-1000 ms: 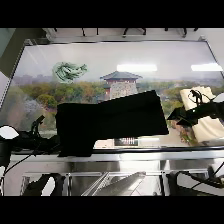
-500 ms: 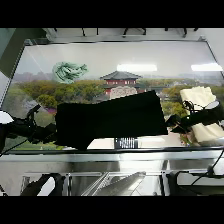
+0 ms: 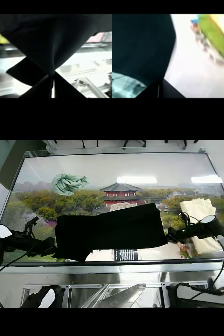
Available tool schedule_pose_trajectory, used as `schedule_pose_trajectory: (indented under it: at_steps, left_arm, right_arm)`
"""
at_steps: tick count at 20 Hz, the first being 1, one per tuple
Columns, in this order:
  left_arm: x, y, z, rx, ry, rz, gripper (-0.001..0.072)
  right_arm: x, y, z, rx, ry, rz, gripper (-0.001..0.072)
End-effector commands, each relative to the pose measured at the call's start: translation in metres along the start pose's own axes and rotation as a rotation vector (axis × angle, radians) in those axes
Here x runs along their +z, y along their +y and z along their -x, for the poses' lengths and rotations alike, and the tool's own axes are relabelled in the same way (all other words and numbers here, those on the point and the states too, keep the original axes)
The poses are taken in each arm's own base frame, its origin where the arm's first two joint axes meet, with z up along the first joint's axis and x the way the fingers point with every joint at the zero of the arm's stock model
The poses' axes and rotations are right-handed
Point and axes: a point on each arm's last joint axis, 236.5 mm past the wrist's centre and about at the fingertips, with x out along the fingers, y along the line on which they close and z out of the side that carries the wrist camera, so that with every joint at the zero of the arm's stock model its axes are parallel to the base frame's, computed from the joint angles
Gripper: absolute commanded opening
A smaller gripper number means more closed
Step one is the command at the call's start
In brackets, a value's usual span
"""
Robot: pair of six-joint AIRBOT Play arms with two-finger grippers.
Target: Fold the shirts.
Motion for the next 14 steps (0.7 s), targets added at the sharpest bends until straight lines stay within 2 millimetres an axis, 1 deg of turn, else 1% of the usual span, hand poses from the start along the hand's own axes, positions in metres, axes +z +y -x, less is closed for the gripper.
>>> schedule_pose_trajectory:
  at_steps: [1, 2, 3, 4, 6, 8, 9, 11, 13, 14]
  left_arm:
    - [-0.012, 0.006, 0.015, 0.068, -0.045, -0.014, 0.0014]
    - [-0.017, 0.005, 0.019, 0.070, -0.051, -0.022, 0.0014]
    - [-0.020, 0.003, 0.021, 0.071, -0.058, -0.027, 0.0014]
    - [-0.023, 0.002, 0.023, 0.072, -0.065, -0.024, 0.0014]
    - [-0.028, 0.001, 0.026, 0.078, -0.065, -0.023, 0.0014]
    - [-0.020, 0.000, 0.025, 0.071, -0.090, -0.014, 0.0013]
    - [-0.012, -0.005, 0.022, 0.039, -0.096, -0.007, 0.0013]
    - [0.013, -0.011, 0.008, -0.028, -0.094, 0.009, 0.0014]
    - [0.044, -0.005, 0.001, -0.038, -0.092, 0.023, 0.0013]
    - [0.064, -0.003, 0.003, -0.034, -0.105, 0.020, 0.0014]
  right_arm:
    - [-0.038, -0.001, 0.046, -0.175, 0.004, 0.036, 0.0029]
    - [-0.052, -0.003, 0.064, -0.246, -0.016, 0.025, 0.0030]
    - [-0.057, 0.001, 0.078, -0.279, -0.069, 0.013, 0.0030]
    - [-0.058, 0.011, 0.089, -0.283, -0.141, 0.013, 0.0029]
    - [-0.065, 0.024, 0.106, -0.303, -0.223, 0.059, 0.0030]
    - [-0.076, 0.027, 0.110, -0.313, -0.224, 0.057, 0.0030]
    - [-0.077, 0.028, 0.109, -0.312, -0.222, 0.055, 0.0030]
    - [-0.070, 0.027, 0.107, -0.301, -0.228, 0.048, 0.0030]
    - [-0.057, 0.022, 0.101, -0.296, -0.230, 0.034, 0.0030]
    - [-0.048, 0.021, 0.097, -0.281, -0.234, 0.032, 0.0030]
